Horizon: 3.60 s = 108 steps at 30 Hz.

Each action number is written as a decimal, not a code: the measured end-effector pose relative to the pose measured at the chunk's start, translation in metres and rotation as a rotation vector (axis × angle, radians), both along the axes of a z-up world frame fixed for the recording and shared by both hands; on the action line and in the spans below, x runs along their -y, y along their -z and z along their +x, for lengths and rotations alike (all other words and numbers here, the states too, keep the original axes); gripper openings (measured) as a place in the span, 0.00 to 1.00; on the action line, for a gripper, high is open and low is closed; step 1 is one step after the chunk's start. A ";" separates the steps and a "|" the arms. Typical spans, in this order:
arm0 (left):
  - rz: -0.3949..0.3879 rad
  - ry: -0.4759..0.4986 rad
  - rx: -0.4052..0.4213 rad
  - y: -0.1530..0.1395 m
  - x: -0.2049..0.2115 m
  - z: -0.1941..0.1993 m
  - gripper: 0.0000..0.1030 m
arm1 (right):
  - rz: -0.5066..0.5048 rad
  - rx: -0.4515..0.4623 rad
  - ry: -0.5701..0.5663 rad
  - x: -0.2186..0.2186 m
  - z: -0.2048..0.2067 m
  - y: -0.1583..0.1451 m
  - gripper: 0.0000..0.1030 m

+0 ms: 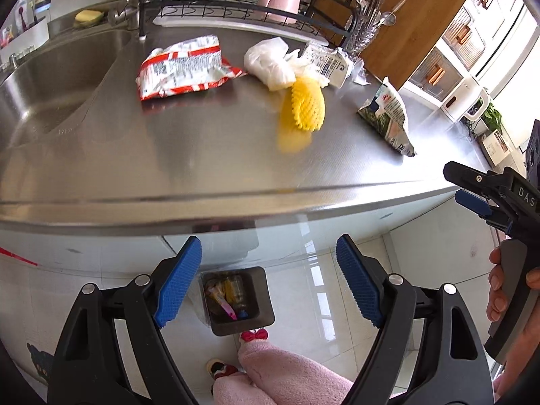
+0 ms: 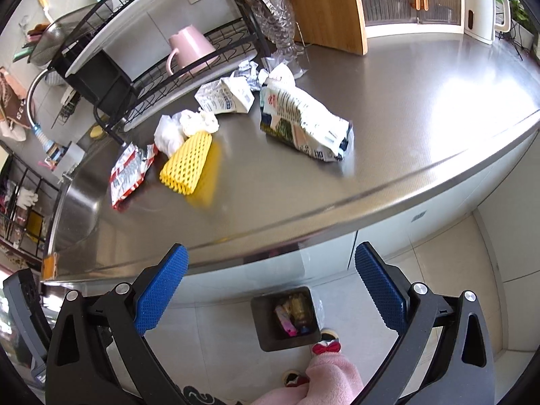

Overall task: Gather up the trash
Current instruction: 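Grasp the yellow foam net with the left gripper while the right grasps the white snack bag, then carry the yellow net and white snack bag down over the bin, then open both grippers over the bin, dropping the net and snack bag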

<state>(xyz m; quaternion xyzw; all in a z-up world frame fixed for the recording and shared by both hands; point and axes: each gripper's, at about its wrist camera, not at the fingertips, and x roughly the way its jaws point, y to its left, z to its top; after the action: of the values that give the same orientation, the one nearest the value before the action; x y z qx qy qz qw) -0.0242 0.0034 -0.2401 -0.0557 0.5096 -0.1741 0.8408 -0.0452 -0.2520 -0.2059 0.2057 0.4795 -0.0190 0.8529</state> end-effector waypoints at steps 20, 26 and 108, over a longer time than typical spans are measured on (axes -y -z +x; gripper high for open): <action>0.027 0.000 -0.001 0.001 0.082 0.135 0.74 | -0.216 0.010 -0.115 0.048 0.117 0.010 0.90; 0.031 0.007 -0.063 0.023 0.089 0.149 0.45 | -0.210 -0.038 -0.183 0.046 0.136 0.035 0.69; 0.054 -0.012 -0.429 0.334 -0.014 -0.044 0.30 | 0.159 -0.489 -0.198 -0.111 -0.006 0.340 0.31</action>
<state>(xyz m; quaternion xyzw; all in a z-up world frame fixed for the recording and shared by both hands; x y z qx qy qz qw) -0.0682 0.0177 -0.5740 -0.0723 0.6811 -0.1394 0.7151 -0.0509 -0.1405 -0.5462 0.2135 0.6888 0.0534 0.6907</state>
